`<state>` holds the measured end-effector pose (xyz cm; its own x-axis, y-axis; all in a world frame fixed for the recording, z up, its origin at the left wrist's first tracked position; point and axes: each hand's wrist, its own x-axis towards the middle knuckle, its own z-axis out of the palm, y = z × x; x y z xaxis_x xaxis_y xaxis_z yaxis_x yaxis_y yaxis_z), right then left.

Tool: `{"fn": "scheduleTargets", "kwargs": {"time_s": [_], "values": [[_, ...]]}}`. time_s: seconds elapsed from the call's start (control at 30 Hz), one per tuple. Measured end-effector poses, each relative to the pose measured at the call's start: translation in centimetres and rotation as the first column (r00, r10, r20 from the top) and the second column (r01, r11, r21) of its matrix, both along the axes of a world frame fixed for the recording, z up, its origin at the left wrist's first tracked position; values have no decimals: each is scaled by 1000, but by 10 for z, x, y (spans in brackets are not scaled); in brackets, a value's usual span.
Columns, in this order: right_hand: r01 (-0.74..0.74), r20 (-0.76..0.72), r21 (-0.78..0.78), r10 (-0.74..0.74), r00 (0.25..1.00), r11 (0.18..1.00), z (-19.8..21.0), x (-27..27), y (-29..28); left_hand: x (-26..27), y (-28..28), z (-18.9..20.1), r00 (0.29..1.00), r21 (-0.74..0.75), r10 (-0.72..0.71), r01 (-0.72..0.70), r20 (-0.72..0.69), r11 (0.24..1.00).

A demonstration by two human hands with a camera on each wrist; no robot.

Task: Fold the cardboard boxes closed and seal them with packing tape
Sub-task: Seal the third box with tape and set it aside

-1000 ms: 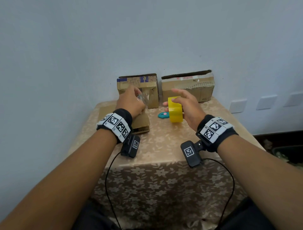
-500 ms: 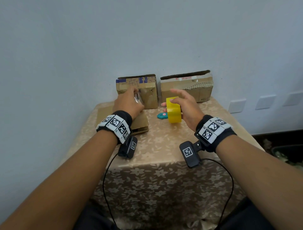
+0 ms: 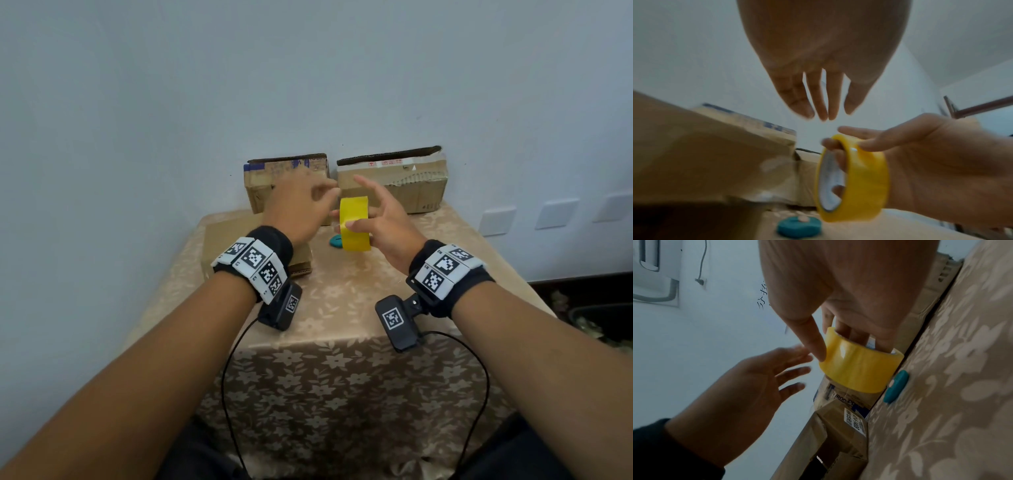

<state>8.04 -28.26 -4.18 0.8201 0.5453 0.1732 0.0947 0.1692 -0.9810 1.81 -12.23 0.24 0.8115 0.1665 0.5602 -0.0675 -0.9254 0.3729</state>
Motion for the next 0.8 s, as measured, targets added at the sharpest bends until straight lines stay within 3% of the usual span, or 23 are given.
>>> {"fn": "scheduleTargets", "kwargs": {"time_s": [0.1, 0.3, 0.57, 0.8], "values": [[-1, 29, 24, 0, 1000, 1000, -1, 0, 1, 5, -13, -7, 984, 114, -127, 141, -128, 983], [-19, 56, 38, 17, 998, 999, -4, 2, -3, -1, -18, -11, 980, 254, -168, 190, -104, 948], [-65, 124, 4, 64, 990, 998, -1, -1, 0, 6, -18, -13, 986, 30, -164, 164, 7, 986], [-102, 138, -30, 105, 985, 994, -3, 0, 2, 7, -20, -13, 990, -40, -130, 132, 46, 990]]}}
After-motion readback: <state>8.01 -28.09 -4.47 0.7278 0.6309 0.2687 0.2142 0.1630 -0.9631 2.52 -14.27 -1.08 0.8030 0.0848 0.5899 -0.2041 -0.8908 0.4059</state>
